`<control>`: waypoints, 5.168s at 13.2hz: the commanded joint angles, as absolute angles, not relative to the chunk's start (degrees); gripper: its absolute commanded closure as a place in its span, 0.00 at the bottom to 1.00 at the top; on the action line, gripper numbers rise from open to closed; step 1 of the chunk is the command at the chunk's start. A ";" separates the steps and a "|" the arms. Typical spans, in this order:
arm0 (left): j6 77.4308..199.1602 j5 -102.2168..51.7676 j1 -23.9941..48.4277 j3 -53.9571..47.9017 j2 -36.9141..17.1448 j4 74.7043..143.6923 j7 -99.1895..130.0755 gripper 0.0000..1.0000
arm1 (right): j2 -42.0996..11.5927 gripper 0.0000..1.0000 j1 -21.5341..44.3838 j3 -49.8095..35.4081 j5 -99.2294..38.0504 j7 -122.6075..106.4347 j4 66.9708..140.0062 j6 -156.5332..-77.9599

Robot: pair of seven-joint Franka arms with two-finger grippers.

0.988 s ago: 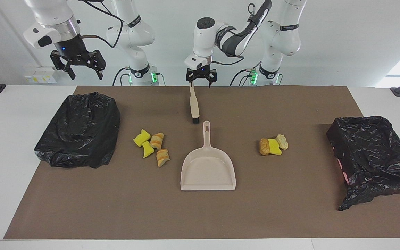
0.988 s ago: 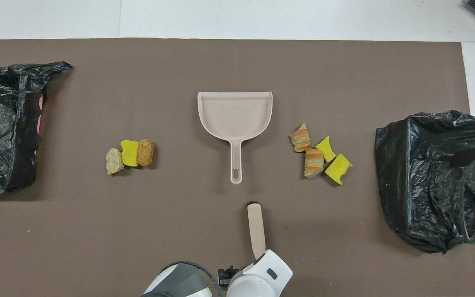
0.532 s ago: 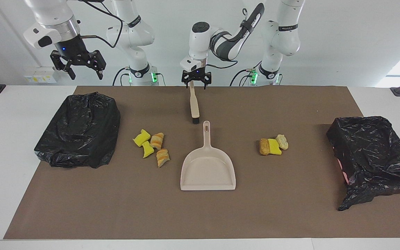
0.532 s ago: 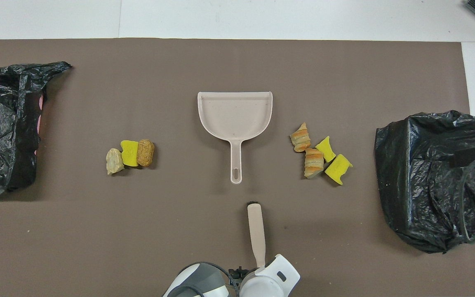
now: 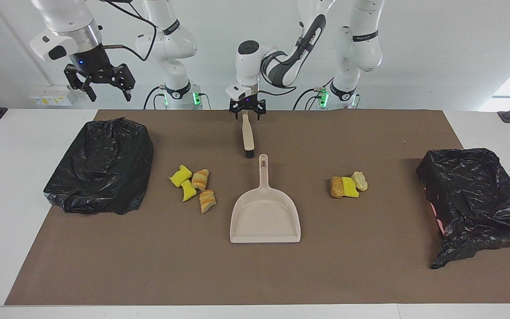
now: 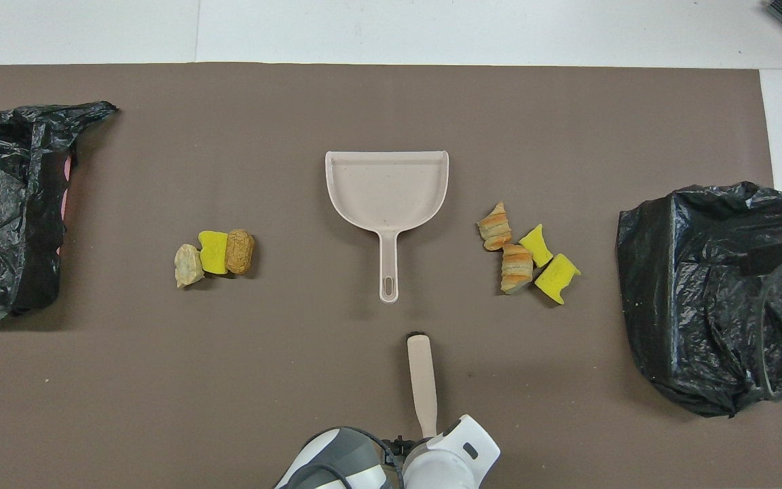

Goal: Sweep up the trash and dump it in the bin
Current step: 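Grasp the wooden brush handle with the left gripper, then lift the brush with the left gripper while the right gripper grasps the dustpan, then set the brush behind the sponge pile while the right gripper lifts the dustpan, then place the dustpan beside the pile facing the brush with the right gripper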

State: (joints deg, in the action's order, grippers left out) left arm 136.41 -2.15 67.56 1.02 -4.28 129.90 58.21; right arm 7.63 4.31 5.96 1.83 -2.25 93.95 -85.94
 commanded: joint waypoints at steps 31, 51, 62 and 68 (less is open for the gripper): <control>105.99 -1.93 36.86 1.93 8.00 122.08 30.36 1.00 | -6.30 0.00 15.71 -0.09 -5.45 15.87 93.78 -100.79; 124.72 -1.76 5.01 1.93 1.76 126.91 4.13 1.00 | -26.37 0.88 32.34 -0.62 -7.38 33.92 93.87 -119.71; 124.54 -1.76 5.45 1.76 1.76 127.27 4.04 1.00 | -18.74 1.00 25.50 0.00 -6.59 -12.51 95.01 -112.26; 124.54 -1.76 5.45 1.76 1.76 127.27 3.87 1.00 | -15.82 1.00 23.64 -0.79 1.65 -38.22 95.36 -105.56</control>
